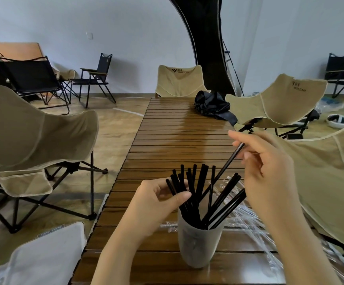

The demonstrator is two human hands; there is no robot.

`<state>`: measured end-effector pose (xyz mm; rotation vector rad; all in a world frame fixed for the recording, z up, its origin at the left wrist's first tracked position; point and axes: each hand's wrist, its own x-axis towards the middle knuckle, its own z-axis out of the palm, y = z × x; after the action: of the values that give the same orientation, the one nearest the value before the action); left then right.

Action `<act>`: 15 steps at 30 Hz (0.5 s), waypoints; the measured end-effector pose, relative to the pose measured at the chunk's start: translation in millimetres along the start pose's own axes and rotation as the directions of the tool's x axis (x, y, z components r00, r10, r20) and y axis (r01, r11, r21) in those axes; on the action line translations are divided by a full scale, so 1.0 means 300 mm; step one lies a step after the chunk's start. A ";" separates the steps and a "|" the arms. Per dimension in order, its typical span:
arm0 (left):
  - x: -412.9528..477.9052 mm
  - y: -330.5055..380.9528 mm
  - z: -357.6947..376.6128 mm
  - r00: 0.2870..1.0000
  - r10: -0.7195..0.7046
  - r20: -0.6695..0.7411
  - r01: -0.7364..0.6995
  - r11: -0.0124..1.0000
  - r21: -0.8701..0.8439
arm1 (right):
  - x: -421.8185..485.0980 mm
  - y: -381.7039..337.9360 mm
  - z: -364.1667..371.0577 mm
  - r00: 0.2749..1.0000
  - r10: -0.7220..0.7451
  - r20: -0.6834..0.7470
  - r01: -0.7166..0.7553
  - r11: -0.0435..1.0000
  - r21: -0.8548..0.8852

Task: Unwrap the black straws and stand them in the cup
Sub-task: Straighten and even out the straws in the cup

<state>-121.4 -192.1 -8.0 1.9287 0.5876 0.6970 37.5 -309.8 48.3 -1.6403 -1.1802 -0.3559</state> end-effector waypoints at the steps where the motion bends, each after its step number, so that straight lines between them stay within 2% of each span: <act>1: 0.001 -0.002 0.001 1.000 0.001 0.002 -0.001 1.000 0.015 | 0.000 0.001 -0.001 1.000 0.006 -0.008 -0.006 1.000 -0.010; 11: 0.003 -0.017 0.007 0.999 -0.022 0.037 0.020 0.999 0.043 | -0.007 0.009 0.018 0.999 0.038 0.002 -0.038 0.999 0.003; 15: 0.006 -0.029 0.016 0.998 -0.038 0.059 0.034 0.998 0.059 | -0.015 0.009 0.027 0.997 0.042 0.068 -0.044 0.999 0.027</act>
<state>-117.6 -190.3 -17.3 1.9806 0.6093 0.6033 35.2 -305.0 40.1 -1.6615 -1.1929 -0.2575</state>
